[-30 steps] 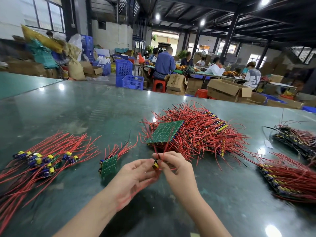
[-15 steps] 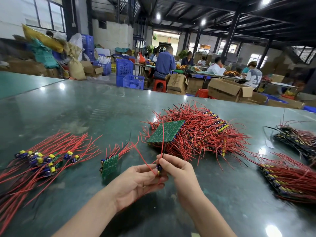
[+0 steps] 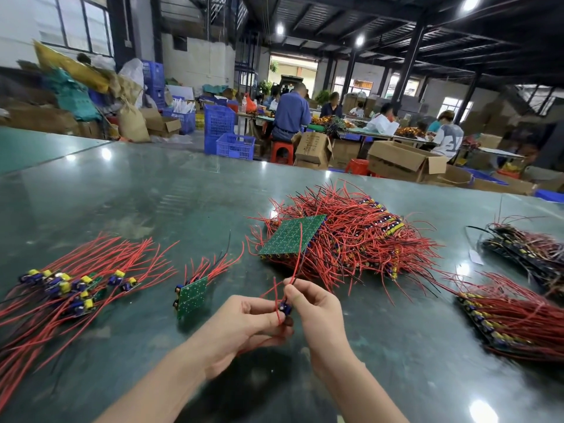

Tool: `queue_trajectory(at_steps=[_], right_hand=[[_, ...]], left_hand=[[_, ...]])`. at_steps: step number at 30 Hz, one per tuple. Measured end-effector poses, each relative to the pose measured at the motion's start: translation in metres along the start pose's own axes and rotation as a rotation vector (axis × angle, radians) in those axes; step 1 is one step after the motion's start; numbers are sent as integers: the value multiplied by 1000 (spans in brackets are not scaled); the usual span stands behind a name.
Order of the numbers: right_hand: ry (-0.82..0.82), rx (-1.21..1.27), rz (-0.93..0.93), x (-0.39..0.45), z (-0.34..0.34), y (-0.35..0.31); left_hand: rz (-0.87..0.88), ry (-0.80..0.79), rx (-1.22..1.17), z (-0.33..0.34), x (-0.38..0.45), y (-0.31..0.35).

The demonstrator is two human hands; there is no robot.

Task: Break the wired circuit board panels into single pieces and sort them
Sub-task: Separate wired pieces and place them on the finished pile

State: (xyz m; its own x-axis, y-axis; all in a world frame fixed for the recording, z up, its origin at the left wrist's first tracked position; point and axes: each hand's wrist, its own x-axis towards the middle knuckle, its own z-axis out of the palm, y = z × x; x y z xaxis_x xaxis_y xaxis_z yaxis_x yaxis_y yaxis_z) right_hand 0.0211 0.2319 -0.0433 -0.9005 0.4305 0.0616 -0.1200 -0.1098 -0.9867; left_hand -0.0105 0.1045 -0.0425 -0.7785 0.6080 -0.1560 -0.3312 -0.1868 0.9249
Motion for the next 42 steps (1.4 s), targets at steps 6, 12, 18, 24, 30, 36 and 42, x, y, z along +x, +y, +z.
queue_trajectory(at_steps=[6, 12, 18, 24, 30, 36, 42], right_hand=[[108, 66, -9, 10, -11, -8], [177, 140, -70, 19, -24, -17], [265, 323, -167, 23, -30, -26], [198, 197, -175, 22, -34, -29], [-259, -308, -87, 8, -13, -14], [-255, -335, -74, 8, -15, -15], [-207, -360, -173, 6, -12, -16]], left_hand=[[-63, -88, 65, 5, -3, -2], [-104, -180, 49, 6, -6, 4], [-107, -171, -3, 7, -7, 8], [-79, -108, -41, 4, -4, 3], [9, 43, -179, -1, 1, 2], [13, 39, -191, -5, 0, 3], [-163, -30, -145, -3, -1, 4]])
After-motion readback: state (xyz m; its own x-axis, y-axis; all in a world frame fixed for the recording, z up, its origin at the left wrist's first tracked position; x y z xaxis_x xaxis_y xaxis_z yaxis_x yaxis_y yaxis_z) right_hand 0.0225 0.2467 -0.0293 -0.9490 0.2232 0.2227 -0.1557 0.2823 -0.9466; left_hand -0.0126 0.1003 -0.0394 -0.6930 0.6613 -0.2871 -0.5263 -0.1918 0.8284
